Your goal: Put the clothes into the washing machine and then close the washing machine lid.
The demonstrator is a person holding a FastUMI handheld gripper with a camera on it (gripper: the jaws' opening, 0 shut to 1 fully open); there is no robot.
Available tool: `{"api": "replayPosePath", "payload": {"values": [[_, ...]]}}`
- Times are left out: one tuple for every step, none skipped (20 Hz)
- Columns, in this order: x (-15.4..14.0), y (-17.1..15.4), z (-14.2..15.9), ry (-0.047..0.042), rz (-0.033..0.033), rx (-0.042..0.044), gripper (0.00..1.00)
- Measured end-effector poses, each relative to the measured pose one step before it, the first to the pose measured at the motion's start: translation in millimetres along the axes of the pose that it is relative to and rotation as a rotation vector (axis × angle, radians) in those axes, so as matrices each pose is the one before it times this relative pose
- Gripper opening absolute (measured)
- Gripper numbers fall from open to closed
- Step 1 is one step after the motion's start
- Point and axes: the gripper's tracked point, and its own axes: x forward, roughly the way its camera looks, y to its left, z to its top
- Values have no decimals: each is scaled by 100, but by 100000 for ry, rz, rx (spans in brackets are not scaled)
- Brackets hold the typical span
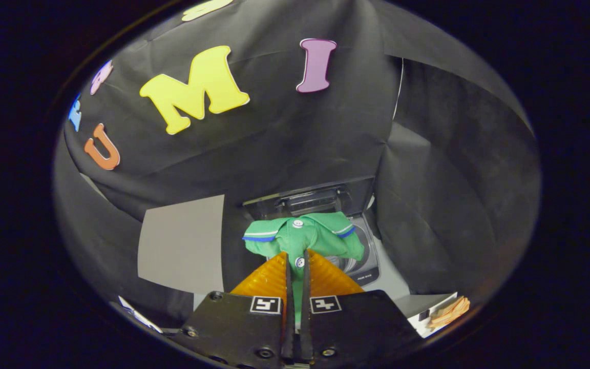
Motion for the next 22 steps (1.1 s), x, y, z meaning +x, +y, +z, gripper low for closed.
{"api": "replayPosePath", "payload": {"values": [[532, -344, 3, 235, 274, -499, 8], [568, -323, -111, 48, 492, -266, 8], [605, -259, -17, 372, 173, 234, 8], [495, -401, -102, 446, 244, 668, 8], [754, -310, 7, 598, 75, 818, 8], [753, -450, -103, 869, 189, 611, 8], [891, -268, -52, 979, 261, 297, 8], [749, -335, -117, 771, 380, 22, 8], [782, -229, 49, 723, 300, -7, 8], [772, -201, -238, 663, 520, 348, 8], [855, -131, -40, 776, 545, 1012, 8], [665, -217, -127, 313, 580, 1035, 8], [868, -356, 10, 183, 183, 1101, 8], [876, -391, -335, 362, 3, 562, 8], [936, -307, -173, 563, -30, 674, 8], [940, -230, -417, 684, 329, 265, 8], [859, -187, -203, 455, 319, 236, 8], [665, -87, -282, 57, 342, -128, 8], [749, -125, -179, 47, -162, -277, 8], [647, -197, -245, -180, -119, -1024, 8], [717, -184, -119, -387, -431, -1318, 8], [691, -166, -349, -330, -324, -1686, 8]]}}
